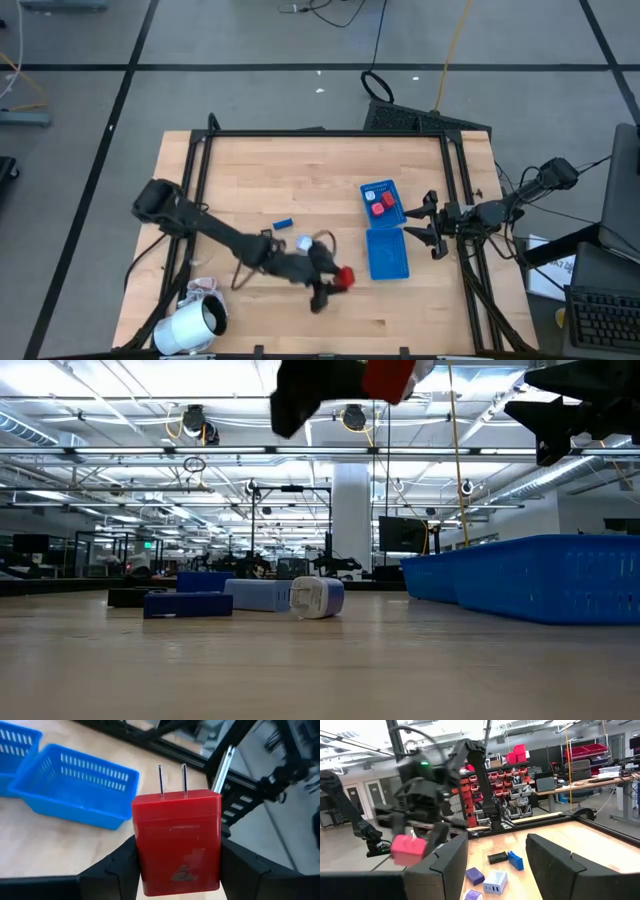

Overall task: Pick & Place Office items
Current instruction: Put the red charger adapter into the top blue bin

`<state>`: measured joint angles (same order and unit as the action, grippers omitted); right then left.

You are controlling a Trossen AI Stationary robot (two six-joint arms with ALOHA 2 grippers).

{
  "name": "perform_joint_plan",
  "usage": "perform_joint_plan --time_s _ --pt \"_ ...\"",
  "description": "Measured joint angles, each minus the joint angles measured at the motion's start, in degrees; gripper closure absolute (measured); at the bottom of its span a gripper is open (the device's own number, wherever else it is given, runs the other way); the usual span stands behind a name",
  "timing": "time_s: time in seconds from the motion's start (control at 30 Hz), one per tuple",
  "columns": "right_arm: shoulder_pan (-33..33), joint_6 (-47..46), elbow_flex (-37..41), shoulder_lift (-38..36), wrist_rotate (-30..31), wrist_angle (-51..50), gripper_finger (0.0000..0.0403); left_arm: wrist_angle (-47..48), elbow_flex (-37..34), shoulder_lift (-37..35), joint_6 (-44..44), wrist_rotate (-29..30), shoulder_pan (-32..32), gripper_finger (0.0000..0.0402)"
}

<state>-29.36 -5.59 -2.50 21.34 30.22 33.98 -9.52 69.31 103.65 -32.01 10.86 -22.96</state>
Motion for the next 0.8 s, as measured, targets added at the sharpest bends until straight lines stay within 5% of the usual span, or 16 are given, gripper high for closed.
perform_joint_plan --time_s 0.47,0.8 --pt "0.05 -8.09 0.04 7.40 3.12 -0.78 0.0214 -14.00 -38.54 -34.33 3.26 -0.62 17.11 0.0191" --pt "0.90 -10.67 0.04 16.01 5.99 10.06 0.0214 -26.21 -56.36 -51.34 3.24 -6.31 26.57 0.0191"
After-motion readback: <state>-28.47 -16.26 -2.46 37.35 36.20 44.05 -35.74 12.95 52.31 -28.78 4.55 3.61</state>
